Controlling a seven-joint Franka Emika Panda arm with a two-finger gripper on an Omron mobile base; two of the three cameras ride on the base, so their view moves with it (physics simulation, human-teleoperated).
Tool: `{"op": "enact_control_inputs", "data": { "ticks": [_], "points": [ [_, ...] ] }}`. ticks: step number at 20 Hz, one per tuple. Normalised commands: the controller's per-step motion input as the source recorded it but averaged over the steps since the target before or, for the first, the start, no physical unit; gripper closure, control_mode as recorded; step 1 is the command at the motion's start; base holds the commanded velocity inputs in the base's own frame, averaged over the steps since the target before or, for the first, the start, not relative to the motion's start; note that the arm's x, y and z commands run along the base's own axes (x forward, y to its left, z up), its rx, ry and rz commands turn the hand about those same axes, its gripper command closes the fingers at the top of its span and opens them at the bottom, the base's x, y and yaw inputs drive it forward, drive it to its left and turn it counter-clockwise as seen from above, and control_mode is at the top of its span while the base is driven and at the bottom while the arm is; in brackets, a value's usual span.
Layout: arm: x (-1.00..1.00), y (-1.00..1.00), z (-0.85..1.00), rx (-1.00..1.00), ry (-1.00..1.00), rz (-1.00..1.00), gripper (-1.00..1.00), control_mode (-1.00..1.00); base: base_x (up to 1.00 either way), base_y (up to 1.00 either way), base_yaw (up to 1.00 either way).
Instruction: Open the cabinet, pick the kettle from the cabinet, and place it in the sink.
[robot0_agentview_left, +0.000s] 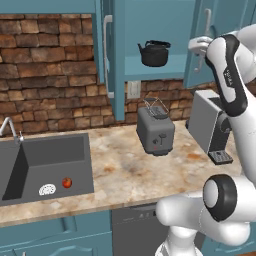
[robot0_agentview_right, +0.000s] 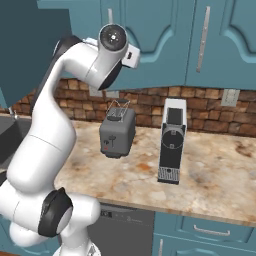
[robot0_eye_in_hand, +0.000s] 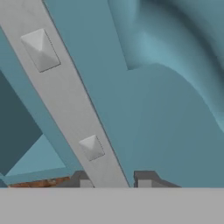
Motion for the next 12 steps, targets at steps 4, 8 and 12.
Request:
{"op": "enact_control_inputs", "data": {
  "ticks": [4,8,12],
  "points": [
    [-0.41,-0.2,0.05,0.0,0.0,0.0,1.0,-1.0,0.0,0.0,0.0],
    [-0.39,-0.2,0.02,0.0,0.0,0.0,1.0,-1.0,0.0,0.0,0.0],
    [-0.39,-0.2,0.01,0.0,0.0,0.0,1.0,-1.0,0.0,0.0,0.0]
  ]
}}
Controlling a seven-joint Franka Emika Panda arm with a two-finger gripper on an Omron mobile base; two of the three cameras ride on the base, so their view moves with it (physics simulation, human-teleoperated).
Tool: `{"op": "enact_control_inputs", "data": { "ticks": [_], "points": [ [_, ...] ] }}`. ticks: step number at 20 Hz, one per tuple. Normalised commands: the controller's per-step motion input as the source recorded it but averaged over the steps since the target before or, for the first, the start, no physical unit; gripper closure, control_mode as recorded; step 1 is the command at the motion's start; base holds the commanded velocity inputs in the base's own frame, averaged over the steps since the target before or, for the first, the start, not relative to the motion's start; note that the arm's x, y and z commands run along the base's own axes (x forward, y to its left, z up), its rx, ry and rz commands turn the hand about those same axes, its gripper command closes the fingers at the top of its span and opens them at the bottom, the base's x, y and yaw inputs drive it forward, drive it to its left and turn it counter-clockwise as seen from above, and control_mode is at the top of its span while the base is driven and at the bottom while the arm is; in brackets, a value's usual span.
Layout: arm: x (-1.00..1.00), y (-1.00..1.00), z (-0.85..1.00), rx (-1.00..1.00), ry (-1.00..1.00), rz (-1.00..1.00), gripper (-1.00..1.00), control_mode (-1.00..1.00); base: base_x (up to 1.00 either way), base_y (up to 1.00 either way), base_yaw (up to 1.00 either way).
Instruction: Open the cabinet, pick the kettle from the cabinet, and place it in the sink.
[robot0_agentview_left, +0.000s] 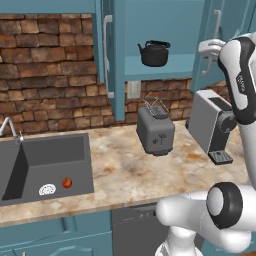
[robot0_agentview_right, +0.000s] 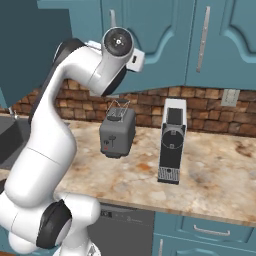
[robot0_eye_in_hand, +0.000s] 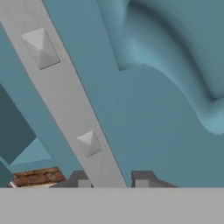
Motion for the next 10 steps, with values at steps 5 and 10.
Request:
{"op": "enact_control_inputs", "data": {
  "ticks": [5,10],
  "points": [
    [-0.39,-0.22,0.03,0.0,0.0,0.0,1.0,-1.0,0.0,0.0,0.0],
    [-0.4,-0.25,0.04,0.0,0.0,0.01,1.0,-1.0,0.0,0.0,0.0]
  ]
}}
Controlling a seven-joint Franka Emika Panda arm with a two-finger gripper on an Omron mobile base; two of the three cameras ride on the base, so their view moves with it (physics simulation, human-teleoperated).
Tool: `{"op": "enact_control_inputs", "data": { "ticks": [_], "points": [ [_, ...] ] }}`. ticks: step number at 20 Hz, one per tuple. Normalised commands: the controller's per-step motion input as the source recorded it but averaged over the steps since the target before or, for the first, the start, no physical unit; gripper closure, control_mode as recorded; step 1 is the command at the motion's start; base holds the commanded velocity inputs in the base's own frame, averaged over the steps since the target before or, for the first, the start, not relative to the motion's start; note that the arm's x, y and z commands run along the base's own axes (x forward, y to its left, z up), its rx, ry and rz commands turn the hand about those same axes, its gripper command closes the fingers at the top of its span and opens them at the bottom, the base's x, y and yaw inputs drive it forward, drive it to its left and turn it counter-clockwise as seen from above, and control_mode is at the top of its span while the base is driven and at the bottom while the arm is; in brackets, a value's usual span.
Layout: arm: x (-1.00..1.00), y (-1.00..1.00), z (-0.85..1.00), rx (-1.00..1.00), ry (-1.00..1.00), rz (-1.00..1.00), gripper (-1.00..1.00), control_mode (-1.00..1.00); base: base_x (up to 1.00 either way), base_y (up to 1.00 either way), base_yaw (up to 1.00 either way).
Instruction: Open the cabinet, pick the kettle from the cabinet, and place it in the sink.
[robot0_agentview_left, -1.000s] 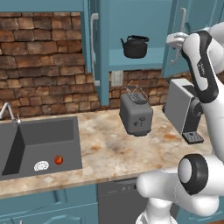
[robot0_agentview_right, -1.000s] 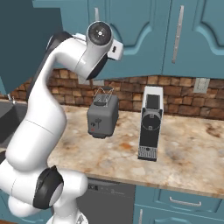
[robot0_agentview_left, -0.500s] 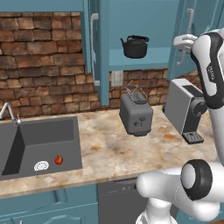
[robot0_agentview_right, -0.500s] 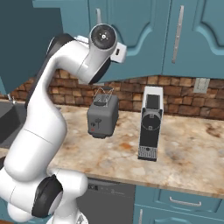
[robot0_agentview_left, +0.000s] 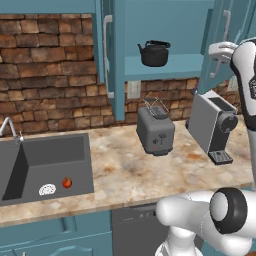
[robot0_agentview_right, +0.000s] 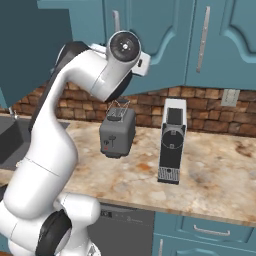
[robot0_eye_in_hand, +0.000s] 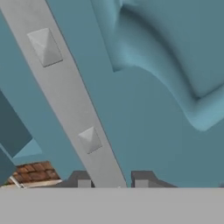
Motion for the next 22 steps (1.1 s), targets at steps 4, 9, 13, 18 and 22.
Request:
{"op": "enact_control_inputs", "data": {
  "ticks": [4,9,13,18,22],
  "points": [
    [-0.39,-0.26,0.04,0.0,0.0,0.01,1.0,-1.0,0.0,0.0,0.0],
    [-0.35,-0.26,0.04,0.0,0.0,0.01,1.0,-1.0,0.0,0.0,0.0],
    [-0.32,-0.24,0.04,0.0,0.0,0.01,1.0,-1.0,0.0,0.0,0.0],
    [-0.27,-0.19,0.03,0.0,0.0,0.0,1.0,-1.0,0.0,0.0,0.0],
    [-0.18,-0.09,0.0,0.0,0.0,0.0,1.0,-1.0,0.0,0.0,0.0]
  ]
}}
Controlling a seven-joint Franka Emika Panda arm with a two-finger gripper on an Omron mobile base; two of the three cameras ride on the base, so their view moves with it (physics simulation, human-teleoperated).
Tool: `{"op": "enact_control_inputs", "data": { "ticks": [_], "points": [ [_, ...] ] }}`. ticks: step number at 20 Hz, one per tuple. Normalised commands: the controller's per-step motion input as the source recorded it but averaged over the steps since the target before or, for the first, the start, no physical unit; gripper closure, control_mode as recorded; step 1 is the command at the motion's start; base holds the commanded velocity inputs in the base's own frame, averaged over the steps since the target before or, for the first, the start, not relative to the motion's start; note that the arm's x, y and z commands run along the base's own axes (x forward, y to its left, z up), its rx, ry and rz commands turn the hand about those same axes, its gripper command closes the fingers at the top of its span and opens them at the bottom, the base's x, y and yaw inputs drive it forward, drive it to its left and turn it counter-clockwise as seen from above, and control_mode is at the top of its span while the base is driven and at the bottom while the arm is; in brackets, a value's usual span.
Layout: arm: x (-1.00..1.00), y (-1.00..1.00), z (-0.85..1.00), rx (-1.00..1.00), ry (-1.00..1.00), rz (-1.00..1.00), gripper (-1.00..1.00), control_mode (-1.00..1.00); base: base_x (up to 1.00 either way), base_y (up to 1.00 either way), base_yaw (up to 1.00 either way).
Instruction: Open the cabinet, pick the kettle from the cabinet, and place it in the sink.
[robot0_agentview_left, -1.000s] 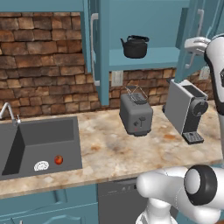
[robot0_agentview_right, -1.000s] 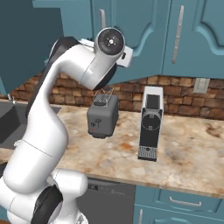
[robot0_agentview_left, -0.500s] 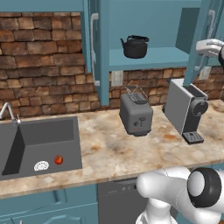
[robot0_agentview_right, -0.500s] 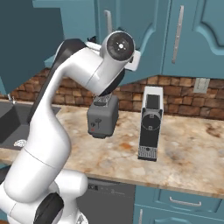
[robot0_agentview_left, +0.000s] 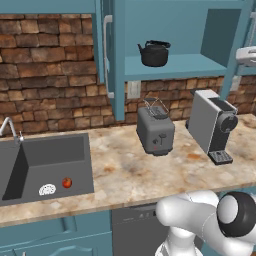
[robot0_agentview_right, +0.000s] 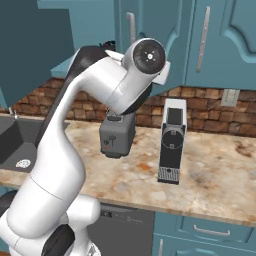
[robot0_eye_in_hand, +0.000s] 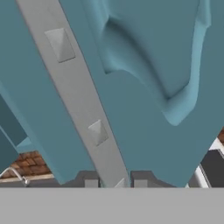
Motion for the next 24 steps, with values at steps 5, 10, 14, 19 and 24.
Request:
{"op": "enact_control_inputs", "data": {
  "ticks": [5,10,14,19,24],
  "points": [
    [-0.06,0.02,-0.01,0.0,0.04,0.0,-1.0,-1.0,0.0,0.0,0.0],
    [-0.01,0.1,-0.01,0.0,0.09,0.0,-1.0,-1.0,0.0,0.0,0.0],
    [-0.17,0.0,0.0,0.0,0.04,0.0,-1.0,-1.0,0.0,0.0,0.0],
    [-0.29,0.0,0.03,0.0,0.02,0.0,-1.0,-1.0,0.0,0.0,0.0],
    [-0.41,0.1,0.02,-0.04,0.0,-0.03,-1.0,-1.0,0.0,0.0,0.0]
  ]
}}
